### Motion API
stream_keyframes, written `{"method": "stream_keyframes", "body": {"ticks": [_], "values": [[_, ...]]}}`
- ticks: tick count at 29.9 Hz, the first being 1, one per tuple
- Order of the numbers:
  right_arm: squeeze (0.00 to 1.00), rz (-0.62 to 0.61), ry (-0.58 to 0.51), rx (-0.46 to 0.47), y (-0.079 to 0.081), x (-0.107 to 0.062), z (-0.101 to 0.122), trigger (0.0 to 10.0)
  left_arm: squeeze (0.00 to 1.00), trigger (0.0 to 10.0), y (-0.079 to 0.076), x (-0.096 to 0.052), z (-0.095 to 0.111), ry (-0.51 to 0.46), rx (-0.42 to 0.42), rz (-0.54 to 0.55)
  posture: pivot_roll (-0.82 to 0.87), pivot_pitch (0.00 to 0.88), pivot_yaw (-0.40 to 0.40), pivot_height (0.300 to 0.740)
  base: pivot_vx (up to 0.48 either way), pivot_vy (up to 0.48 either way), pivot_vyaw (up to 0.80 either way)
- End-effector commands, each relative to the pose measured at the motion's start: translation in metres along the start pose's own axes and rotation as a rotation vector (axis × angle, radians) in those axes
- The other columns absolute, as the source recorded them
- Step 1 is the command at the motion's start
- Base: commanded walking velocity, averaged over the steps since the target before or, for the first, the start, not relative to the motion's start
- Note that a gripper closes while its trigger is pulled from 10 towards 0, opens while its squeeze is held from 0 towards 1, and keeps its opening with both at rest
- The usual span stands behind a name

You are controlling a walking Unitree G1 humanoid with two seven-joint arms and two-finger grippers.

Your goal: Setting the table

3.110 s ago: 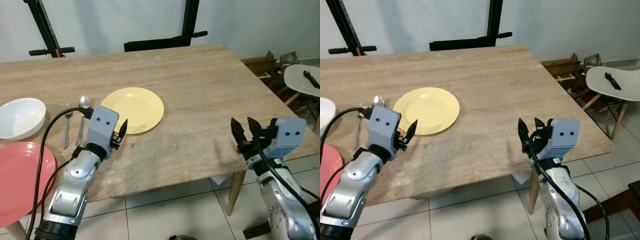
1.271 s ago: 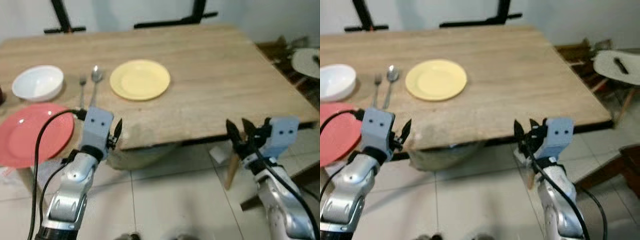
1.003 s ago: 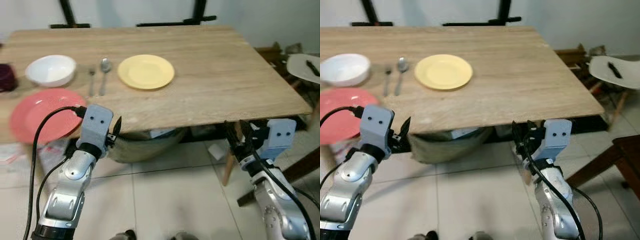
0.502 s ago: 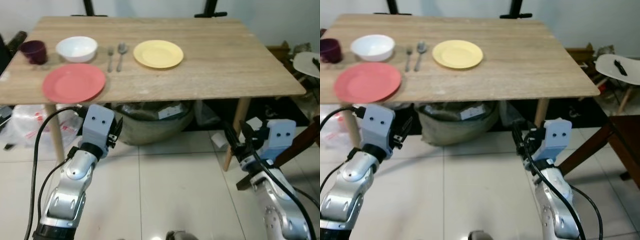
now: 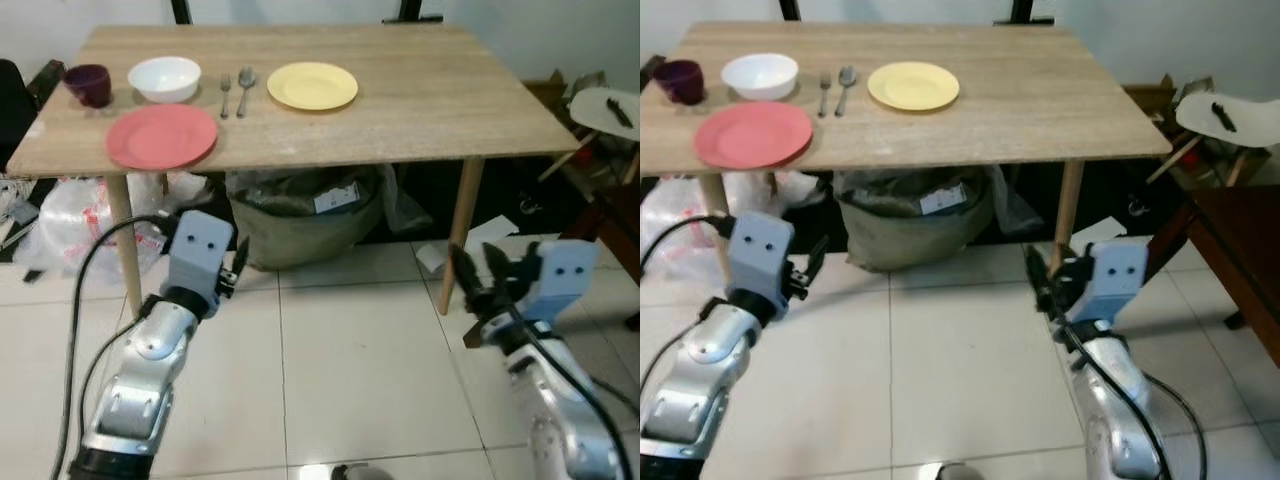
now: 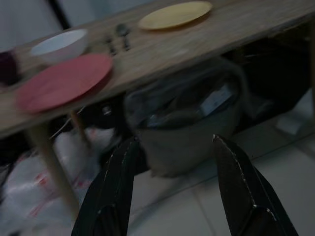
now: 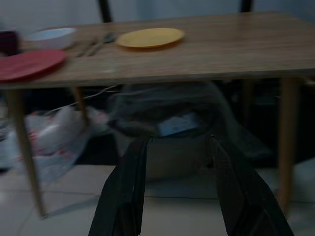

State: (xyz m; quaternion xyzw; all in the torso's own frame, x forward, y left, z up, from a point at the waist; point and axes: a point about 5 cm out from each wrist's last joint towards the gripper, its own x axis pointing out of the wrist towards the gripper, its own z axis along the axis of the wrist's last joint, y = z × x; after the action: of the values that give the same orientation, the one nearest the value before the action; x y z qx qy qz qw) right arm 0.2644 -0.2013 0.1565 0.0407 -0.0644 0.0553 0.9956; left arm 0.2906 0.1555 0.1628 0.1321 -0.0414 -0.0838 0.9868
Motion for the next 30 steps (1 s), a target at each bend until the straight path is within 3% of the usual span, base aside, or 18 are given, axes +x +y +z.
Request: {"method": "stream_keyframes", "body": {"ticks": [1, 30], "values": [[0.0, -0.012, 0.004, -0.006, -0.003, -0.0017, -0.0003, 10.0, 0.0, 10.0, -0.0021, -0.0007, -0.0039, 0.014, 0.001, -0.004, -0.15, 0.015, 0.055, 0.74, -0.326, 0.0, 0.0], [0.0, -0.018, 0.005, -0.008, -0.0042, -0.0026, -0.0003, 10.0, 0.0, 10.0, -0.004, 0.0002, -0.0035, 0.009, -0.004, -0.01, -0.16, 0.017, 0.055, 0.74, -0.326, 0.0, 0.0]]}}
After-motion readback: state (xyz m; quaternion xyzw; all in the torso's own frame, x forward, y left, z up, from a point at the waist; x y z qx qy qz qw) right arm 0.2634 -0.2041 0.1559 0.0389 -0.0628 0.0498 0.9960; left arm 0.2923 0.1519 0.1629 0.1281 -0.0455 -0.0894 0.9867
